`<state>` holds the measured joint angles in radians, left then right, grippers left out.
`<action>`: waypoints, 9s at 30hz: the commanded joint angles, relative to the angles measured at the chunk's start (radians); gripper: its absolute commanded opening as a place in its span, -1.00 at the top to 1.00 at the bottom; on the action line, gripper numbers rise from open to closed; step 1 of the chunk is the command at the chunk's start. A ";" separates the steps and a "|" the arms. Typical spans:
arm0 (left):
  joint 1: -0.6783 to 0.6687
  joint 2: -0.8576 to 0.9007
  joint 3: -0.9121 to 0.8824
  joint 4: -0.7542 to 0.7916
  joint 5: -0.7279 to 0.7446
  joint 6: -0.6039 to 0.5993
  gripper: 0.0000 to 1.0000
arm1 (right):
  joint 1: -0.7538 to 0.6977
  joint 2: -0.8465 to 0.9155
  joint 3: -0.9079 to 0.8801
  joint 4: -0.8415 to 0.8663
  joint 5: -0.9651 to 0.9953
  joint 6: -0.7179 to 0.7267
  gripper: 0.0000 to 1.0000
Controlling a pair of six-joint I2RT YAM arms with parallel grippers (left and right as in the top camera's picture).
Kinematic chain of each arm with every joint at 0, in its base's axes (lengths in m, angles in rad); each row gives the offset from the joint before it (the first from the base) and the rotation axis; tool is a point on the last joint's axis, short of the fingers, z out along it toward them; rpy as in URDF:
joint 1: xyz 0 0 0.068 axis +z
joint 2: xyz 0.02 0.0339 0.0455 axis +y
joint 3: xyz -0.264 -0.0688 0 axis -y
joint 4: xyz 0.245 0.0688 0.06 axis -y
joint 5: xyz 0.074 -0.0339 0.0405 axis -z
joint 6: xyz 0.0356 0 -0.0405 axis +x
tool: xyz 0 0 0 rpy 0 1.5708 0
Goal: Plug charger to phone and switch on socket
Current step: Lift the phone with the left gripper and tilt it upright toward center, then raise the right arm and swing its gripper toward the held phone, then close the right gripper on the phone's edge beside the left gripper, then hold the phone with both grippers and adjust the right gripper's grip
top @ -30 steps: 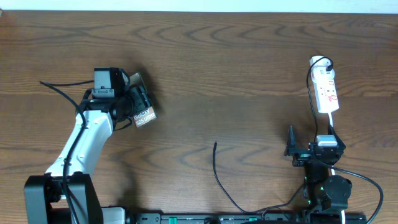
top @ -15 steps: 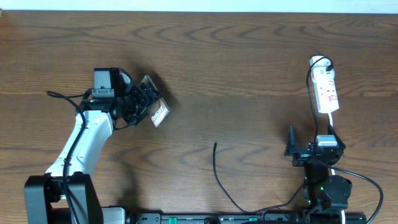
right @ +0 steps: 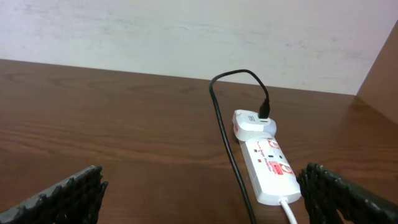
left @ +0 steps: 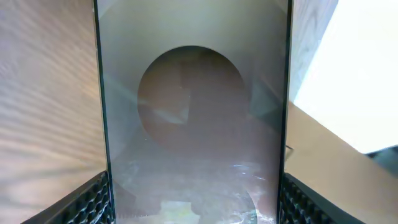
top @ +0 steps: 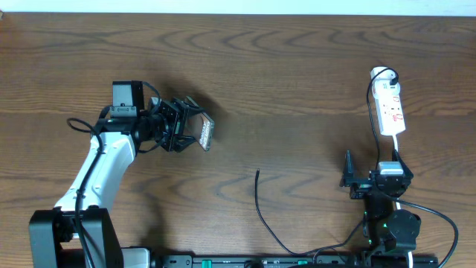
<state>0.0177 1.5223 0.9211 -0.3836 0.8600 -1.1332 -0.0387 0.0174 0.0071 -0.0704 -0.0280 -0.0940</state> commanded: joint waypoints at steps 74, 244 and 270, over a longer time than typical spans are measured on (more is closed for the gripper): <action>-0.037 -0.021 0.007 -0.026 0.042 -0.388 0.85 | 0.008 0.557 0.723 -0.270 -0.423 0.209 -0.99; -0.312 -0.098 0.054 -0.003 -0.356 -0.652 0.86 | 0.708 1.736 1.175 -0.217 -0.433 0.586 0.60; -0.312 -0.098 0.053 -0.004 -0.375 -0.652 0.86 | 0.708 1.736 1.175 -0.216 -0.433 0.587 0.83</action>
<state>-0.2890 1.4387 0.9321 -0.3958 0.4641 -1.7813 0.6579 1.7496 1.1660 -0.2874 -0.4587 0.5041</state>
